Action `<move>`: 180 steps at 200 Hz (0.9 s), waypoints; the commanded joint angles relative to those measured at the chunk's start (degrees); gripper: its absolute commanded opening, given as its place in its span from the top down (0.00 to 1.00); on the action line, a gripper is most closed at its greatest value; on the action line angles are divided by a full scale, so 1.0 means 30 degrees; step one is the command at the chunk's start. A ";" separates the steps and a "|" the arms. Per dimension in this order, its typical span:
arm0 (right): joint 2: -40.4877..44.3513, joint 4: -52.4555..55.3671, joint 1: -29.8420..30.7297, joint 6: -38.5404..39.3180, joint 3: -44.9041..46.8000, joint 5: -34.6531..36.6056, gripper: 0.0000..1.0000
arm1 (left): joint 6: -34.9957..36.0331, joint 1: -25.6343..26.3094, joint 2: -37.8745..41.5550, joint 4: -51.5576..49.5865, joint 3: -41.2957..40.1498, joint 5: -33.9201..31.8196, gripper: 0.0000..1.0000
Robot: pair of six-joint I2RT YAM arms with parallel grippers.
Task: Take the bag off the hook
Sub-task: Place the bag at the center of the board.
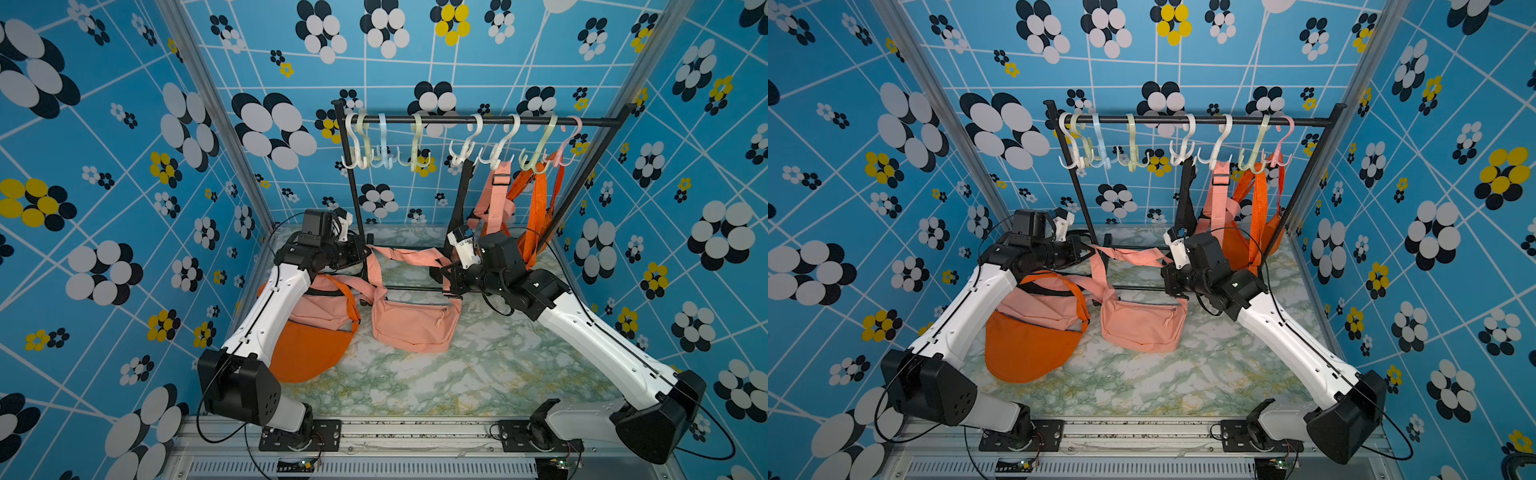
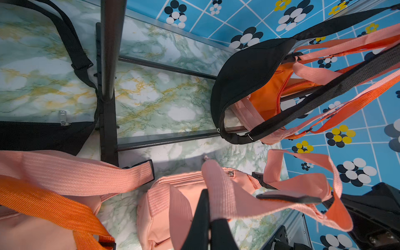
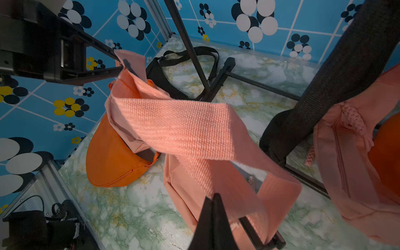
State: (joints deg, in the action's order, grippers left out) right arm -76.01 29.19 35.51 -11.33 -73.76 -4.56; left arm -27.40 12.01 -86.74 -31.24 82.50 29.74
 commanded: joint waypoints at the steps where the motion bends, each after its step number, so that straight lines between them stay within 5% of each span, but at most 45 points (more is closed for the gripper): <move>1: -0.0114 -0.0020 -0.0088 -0.0002 0.1337 0.0816 1.00 | 0.0295 0.0152 -0.0860 0.0519 0.0106 -0.0889 1.00; 74: -0.2001 -0.2613 -0.0087 -0.1358 0.5500 -0.0884 1.00 | 0.0343 0.0538 -0.2928 -0.0038 -0.0860 -0.1770 1.00; 180: -0.5516 -0.6819 0.0040 -0.4309 0.8351 -0.3662 1.00 | -0.0763 -0.1262 -0.3556 -0.0554 -0.2374 -0.3541 0.96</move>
State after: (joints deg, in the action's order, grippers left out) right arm -90.00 6.35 35.51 -21.32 -51.22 -15.20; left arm -28.01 11.77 -97.10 -34.74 75.85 24.80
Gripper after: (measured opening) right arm 0.049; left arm 0.054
